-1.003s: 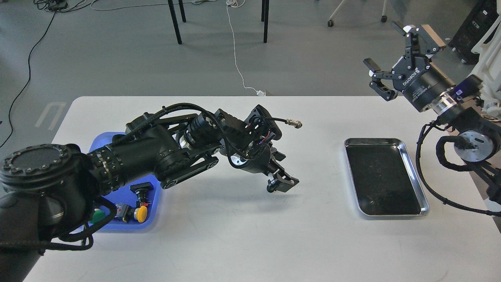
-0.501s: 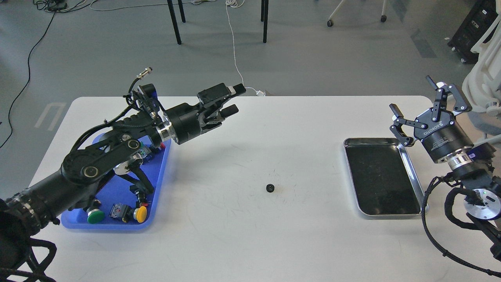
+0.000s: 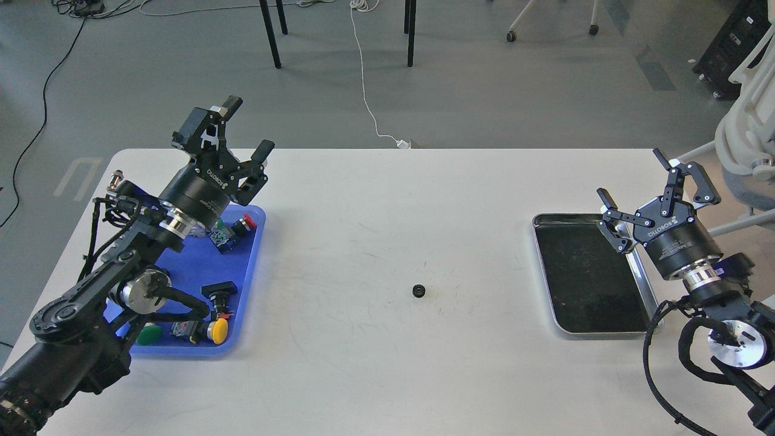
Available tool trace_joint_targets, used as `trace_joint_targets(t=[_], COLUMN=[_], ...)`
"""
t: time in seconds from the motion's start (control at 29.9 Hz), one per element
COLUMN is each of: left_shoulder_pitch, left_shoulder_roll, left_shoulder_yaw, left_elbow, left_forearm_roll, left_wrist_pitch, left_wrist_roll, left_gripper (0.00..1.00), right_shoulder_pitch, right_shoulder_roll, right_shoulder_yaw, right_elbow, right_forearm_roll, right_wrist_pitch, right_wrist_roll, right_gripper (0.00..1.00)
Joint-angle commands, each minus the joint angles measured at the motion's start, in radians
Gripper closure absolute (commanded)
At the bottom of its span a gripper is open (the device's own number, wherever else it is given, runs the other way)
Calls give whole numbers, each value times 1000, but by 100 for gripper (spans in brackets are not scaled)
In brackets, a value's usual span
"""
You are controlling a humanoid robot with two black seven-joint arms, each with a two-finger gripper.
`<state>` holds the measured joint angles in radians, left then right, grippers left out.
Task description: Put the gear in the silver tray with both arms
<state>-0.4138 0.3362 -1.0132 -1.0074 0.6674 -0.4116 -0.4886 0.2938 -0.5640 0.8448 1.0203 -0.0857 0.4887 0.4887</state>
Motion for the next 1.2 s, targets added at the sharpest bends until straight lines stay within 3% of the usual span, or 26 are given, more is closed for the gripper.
trace_joint_targets(t=[0.0, 0.07, 0.17, 0.27, 0.6, 0.87, 1.0, 1.17], left_shoulder_pitch=[16, 26, 30, 32, 33, 32, 32, 32], left_shoulder_roll=[7, 35, 40, 41, 44, 46, 46, 47], left_shoulder_yaw=[-22, -30, -42, -41, -39, -39, -39, -39], left_elbow=[-26, -37, -37, -37, -39, -46, -51, -60], left_forearm_roll=[-2, -12, -100, -152, -152, -150, -150, -150], left_wrist_pitch=[1, -9, -7, -6, -4, 1, 2, 2], left_wrist_roll=[0, 0, 90, 122, 127, 127, 127, 128], left_gripper=[2, 2, 2, 2, 2, 2, 2, 2], right_shoulder_pitch=[-1, -1, -1, 7, 197, 681, 885, 1027], right_shoulder_roll=[1, 1, -2, -10, -115, -156, -93, -7], right_shoulder_yaw=[-1, -3, -9, -12, -87, -567, -807, -970], right_elbow=[0, 0, 1, 4, 70, 73, 73, 73], right_forearm_roll=[-5, -8, -12, -44, -417, -727, -923, -1227], right_wrist_pitch=[0, 0, 0, 0, 0, 0, 0, 0], right_wrist_roll=[0, 0, 0, 0, 0, 0, 0, 0], right_gripper=[0, 0, 0, 0, 0, 0, 0, 1])
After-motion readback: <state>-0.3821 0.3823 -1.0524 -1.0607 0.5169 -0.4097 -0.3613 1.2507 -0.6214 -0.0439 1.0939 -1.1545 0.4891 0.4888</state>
